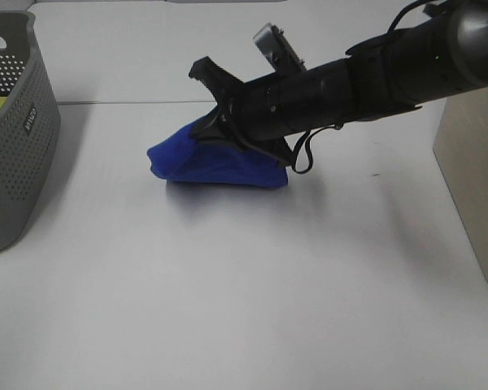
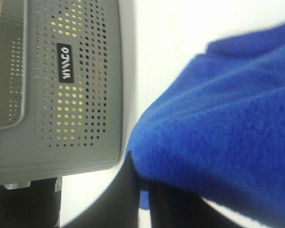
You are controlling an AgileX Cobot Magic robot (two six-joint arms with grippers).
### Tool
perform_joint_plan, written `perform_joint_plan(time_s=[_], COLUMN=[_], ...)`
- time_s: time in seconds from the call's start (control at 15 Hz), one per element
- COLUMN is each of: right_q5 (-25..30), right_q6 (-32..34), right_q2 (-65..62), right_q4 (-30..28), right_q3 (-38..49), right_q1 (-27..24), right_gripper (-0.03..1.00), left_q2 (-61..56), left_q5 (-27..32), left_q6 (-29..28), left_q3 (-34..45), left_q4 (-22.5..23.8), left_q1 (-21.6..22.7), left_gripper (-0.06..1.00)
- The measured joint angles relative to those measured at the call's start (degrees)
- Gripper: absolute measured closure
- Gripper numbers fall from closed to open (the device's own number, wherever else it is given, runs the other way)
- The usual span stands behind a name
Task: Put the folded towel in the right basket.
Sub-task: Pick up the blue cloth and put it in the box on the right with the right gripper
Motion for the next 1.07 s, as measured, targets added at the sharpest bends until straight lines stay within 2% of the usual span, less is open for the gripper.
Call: perform_joint_plan(time_s=[0.27, 0.4, 0.6, 0.8, 0.87, 1.07], right_q5=[-2.86, -1.83, 5.96, 13.46, 13.98, 15.18], right_q6=[-2.81, -2.86, -2.69, -0.86, -0.74, 2.18], right_q2=[-8.48, -12.78, -17.99, -22.29, -22.98, -26.24], right_q4=[-1.15, -1.32, -1.38, -1.43, -1.43, -0.17], right_q3=[0.0, 0.06, 0.06, 0.06, 0.06, 0.06], right_q1=[0.0, -1.95, -11.92, -25.55, -27.62, -42.63], right_gripper=[0.93, 0.93, 0.93, 0.93, 0.93, 0.93], left_q2=[0.0, 0.0, 0.0, 0.0, 0.0, 0.0], left_q5=[0.0, 0.0, 0.0, 0.0, 0.0, 0.0], left_q6=[0.0, 0.0, 0.0, 0.0, 0.0, 0.0], left_q3=[0.0, 0.0, 0.0, 0.0, 0.0, 0.0], left_q4=[0.0, 0.0, 0.0, 0.0, 0.0, 0.0], left_q1=[0.0, 0.0, 0.0, 0.0, 0.0, 0.0], left_gripper=[-0.04, -0.04, -0.04, -0.04, -0.04, -0.04])
